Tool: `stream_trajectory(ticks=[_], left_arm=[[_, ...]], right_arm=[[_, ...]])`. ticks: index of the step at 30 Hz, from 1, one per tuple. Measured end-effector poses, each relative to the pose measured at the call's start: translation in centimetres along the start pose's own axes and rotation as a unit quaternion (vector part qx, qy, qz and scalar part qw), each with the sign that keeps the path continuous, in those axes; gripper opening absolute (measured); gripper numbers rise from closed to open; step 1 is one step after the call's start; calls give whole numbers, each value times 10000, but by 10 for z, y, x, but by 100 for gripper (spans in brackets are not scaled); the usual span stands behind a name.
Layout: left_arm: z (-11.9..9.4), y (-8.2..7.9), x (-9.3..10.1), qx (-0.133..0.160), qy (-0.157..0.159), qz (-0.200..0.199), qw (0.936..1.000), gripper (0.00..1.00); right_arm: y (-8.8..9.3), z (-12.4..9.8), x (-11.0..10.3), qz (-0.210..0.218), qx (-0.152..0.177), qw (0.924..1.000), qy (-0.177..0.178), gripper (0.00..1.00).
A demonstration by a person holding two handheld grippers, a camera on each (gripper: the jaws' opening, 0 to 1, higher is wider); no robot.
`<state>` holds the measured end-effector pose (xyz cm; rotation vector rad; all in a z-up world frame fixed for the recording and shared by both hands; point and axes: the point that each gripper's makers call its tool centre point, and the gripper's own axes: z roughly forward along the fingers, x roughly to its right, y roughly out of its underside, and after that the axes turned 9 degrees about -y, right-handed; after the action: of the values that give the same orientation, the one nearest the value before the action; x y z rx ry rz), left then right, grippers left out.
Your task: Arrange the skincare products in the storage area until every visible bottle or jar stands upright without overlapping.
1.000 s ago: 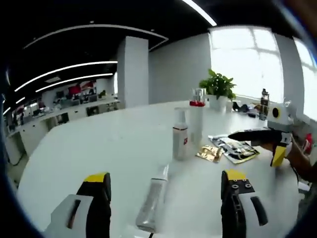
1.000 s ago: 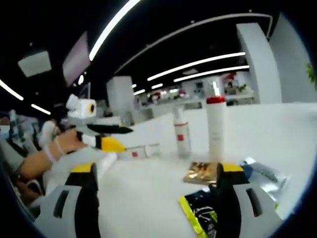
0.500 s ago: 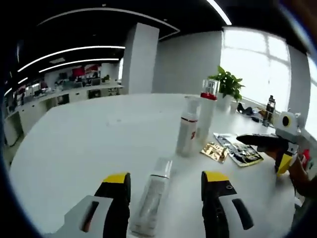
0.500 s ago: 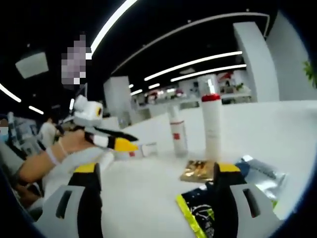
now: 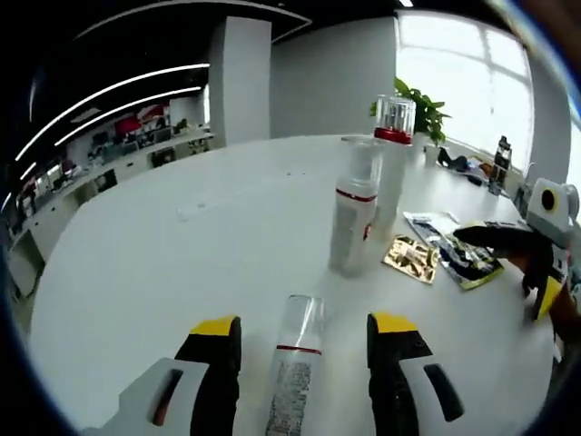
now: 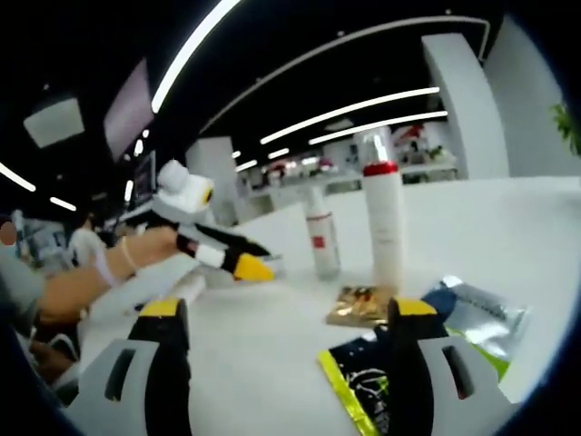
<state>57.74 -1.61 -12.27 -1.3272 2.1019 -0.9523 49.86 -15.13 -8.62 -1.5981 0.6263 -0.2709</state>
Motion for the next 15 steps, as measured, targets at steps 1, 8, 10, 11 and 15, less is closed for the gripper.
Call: stream_trajectory(ticks=[1, 8, 10, 11, 15], left_arm=[[0, -1, 2, -114, 69, 90, 9999, 53], [7, 3, 12, -698, 213, 464, 9963, 44], [9, 4, 13, -798, 224, 467, 9955, 42], [12, 5, 13, -842, 221, 476, 9951, 40], [15, 8, 8, -909, 174, 407, 9949, 30]], right_arm=[[0, 0, 0, -17, -12, 10000, 6, 89], [-3, -3, 2, 41, 90, 9999, 60, 88], [-3, -3, 3, 57, 121, 9999, 72, 88], [-4, -3, 5, 66, 137, 9999, 80, 88], [-3, -2, 3, 81, 144, 9998, 61, 87]])
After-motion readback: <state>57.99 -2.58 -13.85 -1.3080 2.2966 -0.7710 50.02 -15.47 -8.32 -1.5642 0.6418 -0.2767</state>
